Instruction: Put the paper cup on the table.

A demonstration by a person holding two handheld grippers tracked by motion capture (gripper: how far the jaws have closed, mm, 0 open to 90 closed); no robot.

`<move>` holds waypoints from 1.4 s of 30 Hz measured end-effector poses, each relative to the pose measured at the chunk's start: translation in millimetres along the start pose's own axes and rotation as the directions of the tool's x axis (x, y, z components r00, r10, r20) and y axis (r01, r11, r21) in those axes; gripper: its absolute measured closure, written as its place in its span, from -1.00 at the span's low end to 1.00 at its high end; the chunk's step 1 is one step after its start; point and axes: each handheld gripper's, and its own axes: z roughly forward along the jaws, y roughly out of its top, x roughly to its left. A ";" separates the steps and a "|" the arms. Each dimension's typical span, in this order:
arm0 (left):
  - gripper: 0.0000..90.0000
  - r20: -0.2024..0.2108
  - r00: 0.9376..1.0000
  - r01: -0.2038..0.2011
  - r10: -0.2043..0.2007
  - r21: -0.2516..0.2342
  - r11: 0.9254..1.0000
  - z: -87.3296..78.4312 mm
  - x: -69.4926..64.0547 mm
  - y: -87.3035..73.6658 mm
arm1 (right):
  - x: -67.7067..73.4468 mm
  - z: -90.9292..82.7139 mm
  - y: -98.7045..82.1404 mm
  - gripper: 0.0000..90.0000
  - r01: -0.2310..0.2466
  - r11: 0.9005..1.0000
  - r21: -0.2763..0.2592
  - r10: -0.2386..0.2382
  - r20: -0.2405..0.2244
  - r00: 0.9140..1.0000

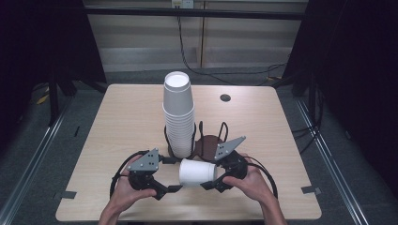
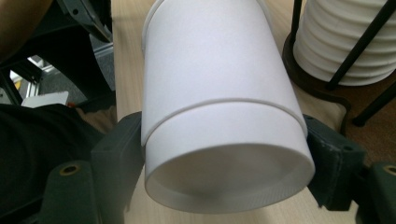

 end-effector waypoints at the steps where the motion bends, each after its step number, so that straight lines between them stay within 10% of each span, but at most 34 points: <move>1: -0.65 0.001 1.000 0.005 -0.005 -0.006 1.000 0.2 -0.6 -0.6 | -0.3 -0.5 -0.3 -0.49 0.000 1.000 -0.008 0.000 0.002 1.000; 25: -0.65 -0.041 0.995 0.084 -0.089 -0.116 0.990 0.7 -2.9 -18.0 | -0.7 -2.6 -13.3 -0.49 -0.030 0.974 -0.224 0.024 -0.031 0.999; 42: -0.65 -0.043 0.992 0.109 -0.121 -0.222 0.969 -1.7 0.1 -17.8 | 2.2 2.4 -13.6 -0.49 -0.043 0.932 -0.359 0.018 -0.072 0.997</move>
